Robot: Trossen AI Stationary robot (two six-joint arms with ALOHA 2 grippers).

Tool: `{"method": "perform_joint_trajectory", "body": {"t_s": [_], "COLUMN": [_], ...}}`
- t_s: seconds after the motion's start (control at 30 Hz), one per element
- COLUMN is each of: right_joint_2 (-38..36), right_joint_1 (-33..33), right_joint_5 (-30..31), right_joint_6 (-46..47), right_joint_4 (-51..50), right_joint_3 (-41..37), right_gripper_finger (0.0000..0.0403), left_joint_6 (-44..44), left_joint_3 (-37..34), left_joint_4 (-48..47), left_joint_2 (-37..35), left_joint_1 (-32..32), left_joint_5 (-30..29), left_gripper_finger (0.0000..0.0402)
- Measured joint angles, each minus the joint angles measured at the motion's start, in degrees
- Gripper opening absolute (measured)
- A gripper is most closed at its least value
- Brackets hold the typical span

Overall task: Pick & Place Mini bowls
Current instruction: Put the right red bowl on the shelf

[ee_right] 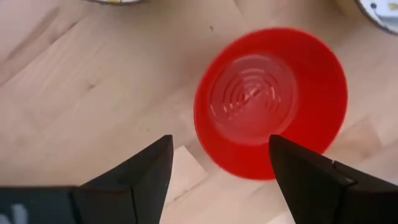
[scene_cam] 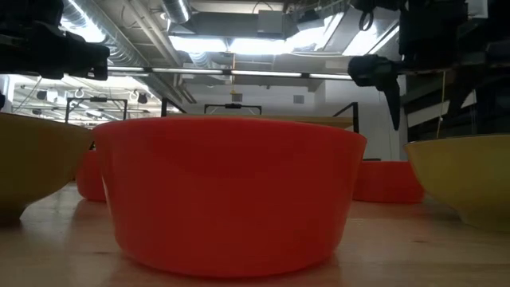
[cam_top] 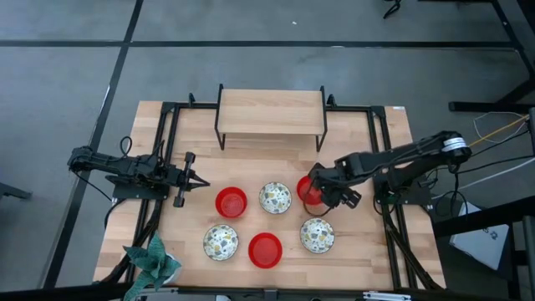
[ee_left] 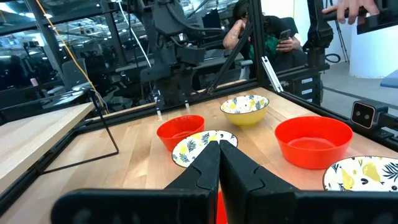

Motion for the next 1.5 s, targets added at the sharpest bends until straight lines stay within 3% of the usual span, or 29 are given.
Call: {"method": "perform_joint_trajectory", "body": {"t_s": [0.43,1.07,1.5], "right_joint_2": [3.8,7.0,7.2], "right_joint_1": [1.8,0.5,0.5], "right_joint_5": [-3.5,-3.4,-2.2], "right_joint_6": [4.2,12.3,18.3], "right_joint_4": [3.0,6.5,12.3], "right_joint_3": [0.0,-0.3,-9.7], "right_gripper_finger": [0.0263,0.0263,0.0263], "left_joint_6": [0.0,0.0,0.0], "left_joint_3": [0.0,0.0,0.0], "left_joint_4": [0.0,0.0,0.0], "left_joint_2": [0.0,0.0,0.0], "left_joint_1": [0.0,0.0,0.0], "left_joint_5": [0.0,0.0,0.0], "left_gripper_finger": [0.0004,0.0004,0.0004]}}
